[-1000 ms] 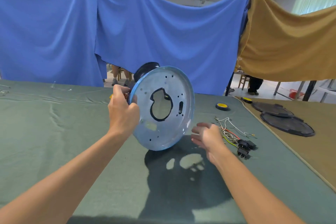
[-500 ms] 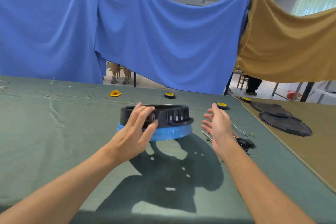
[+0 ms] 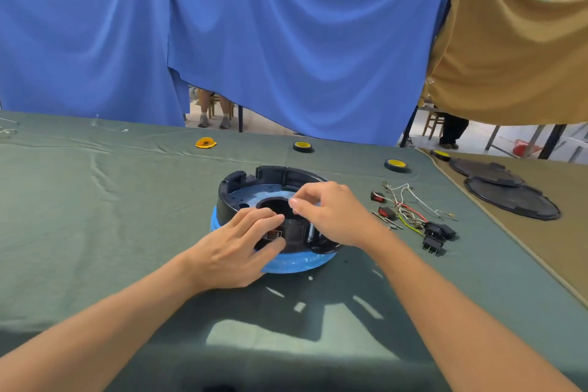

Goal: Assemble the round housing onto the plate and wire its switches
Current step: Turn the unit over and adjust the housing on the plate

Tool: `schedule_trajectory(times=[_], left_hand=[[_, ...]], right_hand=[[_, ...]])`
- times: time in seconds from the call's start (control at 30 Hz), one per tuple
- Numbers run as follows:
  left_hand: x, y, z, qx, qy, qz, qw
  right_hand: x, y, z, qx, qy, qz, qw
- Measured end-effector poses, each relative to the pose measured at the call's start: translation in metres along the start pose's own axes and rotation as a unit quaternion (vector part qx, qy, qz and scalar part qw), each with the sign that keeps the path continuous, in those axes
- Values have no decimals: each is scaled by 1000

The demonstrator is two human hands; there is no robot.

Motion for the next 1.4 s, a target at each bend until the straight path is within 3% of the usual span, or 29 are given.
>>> schedule_trajectory(times=[0.07, 0.13, 0.33, 0.47, 0.57, 0.7, 0.77, 0.8, 0.87, 0.93, 0.97, 1.0, 1.03, 1.17, 1.23, 1.4], left_hand=[[-2, 0, 3, -5, -8, 5, 1000], [-6, -5, 5, -17, -19, 9, 1000], [-8, -8, 14, -7, -40, 21, 999], [-9, -6, 10, -16, -9, 24, 1000], [-8, -4, -4, -71, 29, 47, 996], [-9, -7, -15, -211, 39, 11, 977], [-10, -13, -13, -404, 57, -7, 913], [-10, -18, -9, -528, 63, 7, 847], [-4, -26, 5, -738, 54, 100, 665], [6, -30, 12, -844, 66, 236, 477], [12, -31, 14, -863, 79, 294, 403], [18, -31, 16, -866, 88, 333, 361], [22, -31, 17, -863, 92, 352, 351], [34, -41, 24, -837, 75, 372, 394], [34, -55, 26, -826, 72, 402, 389], [32, -78, 26, -783, -10, 478, 398]], right_hand=[[3, -4, -3, 9, -48, 4, 999], [5, -6, -5, 9, -40, -16, 999], [5, 8, -8, 41, 52, -47, 997], [3, 34, -12, 105, 140, -61, 983], [6, 57, -21, 169, 159, -70, 970], [14, 84, -33, 278, 118, -195, 933], [17, 89, -39, 295, 80, -202, 931], [17, 90, -42, 293, 67, -200, 933], [17, 89, -49, 284, 57, -209, 934], [17, 87, -55, 275, 55, -222, 934], [18, 86, -57, 268, 48, -235, 933], [20, 85, -59, 260, 39, -255, 930], [22, 84, -59, 256, 33, -270, 928], [18, 88, -53, 255, 30, -202, 945], [9, 88, -44, 261, 18, -157, 952], [-11, 93, -20, 256, -117, -140, 949]])
Point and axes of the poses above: each hand's wrist, its own z-axis away from the middle knuckle, its own x-axis out of the palm, y = z × x, the point moved 4 cm from there along -z, towards the middle knuckle, and after that the axes turned 4 degrees about z, right-handed, at the moved point
